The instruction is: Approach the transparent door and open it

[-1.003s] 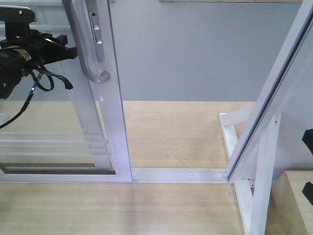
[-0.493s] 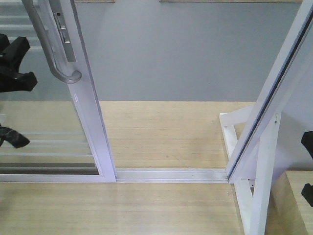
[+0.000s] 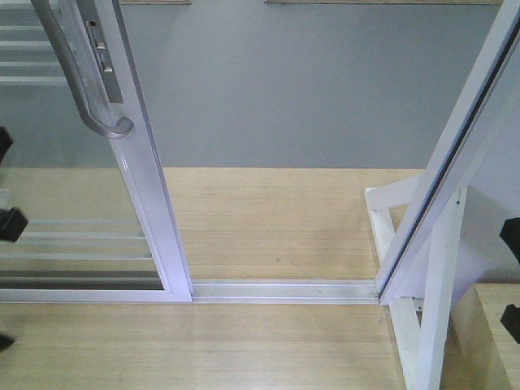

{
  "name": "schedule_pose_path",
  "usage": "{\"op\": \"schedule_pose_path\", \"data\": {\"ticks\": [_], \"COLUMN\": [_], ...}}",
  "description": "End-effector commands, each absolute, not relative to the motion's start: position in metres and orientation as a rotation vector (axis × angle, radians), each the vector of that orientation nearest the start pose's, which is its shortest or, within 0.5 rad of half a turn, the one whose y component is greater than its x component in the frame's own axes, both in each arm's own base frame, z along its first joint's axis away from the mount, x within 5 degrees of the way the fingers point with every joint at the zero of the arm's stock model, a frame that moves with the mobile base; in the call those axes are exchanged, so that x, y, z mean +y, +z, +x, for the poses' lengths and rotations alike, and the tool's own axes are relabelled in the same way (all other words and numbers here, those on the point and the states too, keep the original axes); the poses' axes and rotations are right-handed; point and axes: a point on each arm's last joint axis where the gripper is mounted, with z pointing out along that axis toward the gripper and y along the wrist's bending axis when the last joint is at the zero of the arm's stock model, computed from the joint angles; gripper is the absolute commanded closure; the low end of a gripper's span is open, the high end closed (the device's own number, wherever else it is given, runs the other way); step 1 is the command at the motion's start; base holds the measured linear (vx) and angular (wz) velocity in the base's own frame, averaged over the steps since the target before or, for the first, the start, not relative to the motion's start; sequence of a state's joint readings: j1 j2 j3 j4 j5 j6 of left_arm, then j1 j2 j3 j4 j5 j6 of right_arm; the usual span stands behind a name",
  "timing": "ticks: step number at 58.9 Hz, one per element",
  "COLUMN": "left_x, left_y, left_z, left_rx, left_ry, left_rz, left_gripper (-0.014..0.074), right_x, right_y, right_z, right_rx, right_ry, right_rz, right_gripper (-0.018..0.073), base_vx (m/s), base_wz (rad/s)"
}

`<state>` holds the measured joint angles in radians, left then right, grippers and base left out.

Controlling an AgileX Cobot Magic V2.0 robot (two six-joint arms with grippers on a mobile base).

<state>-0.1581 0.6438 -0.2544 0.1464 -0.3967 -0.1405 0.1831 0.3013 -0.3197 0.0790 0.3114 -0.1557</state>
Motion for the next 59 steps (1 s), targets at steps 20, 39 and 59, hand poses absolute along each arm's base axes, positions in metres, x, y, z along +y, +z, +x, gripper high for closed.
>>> {"op": "schedule_pose_path", "data": {"ticks": [20,39,59], "left_x": [-0.002,-0.002,-0.002], "left_y": [0.231,0.192,0.192], "left_z": [0.059,0.058,0.058], "left_rx": [1.331,1.554,1.555], "left_ry": [-0.046,-0.062,-0.062], "left_rz": [0.011,-0.012,-0.012], "left_gripper": [0.0605,0.0603,0.0603], "right_x": [0.016,0.016,0.016], "right_y": [0.29,0.29,0.29], "right_z": [0.077,0.077,0.077], "right_rx": [1.659,1.659,1.659], "right_ry": [0.089,0.089,0.089], "right_rz": [-0.232,-0.232,-0.232], "right_gripper": [0.0229,0.0229,0.0229], "base_vx": [0.0,0.0,0.0], "base_wz": [0.0,0.0,0.0]}}
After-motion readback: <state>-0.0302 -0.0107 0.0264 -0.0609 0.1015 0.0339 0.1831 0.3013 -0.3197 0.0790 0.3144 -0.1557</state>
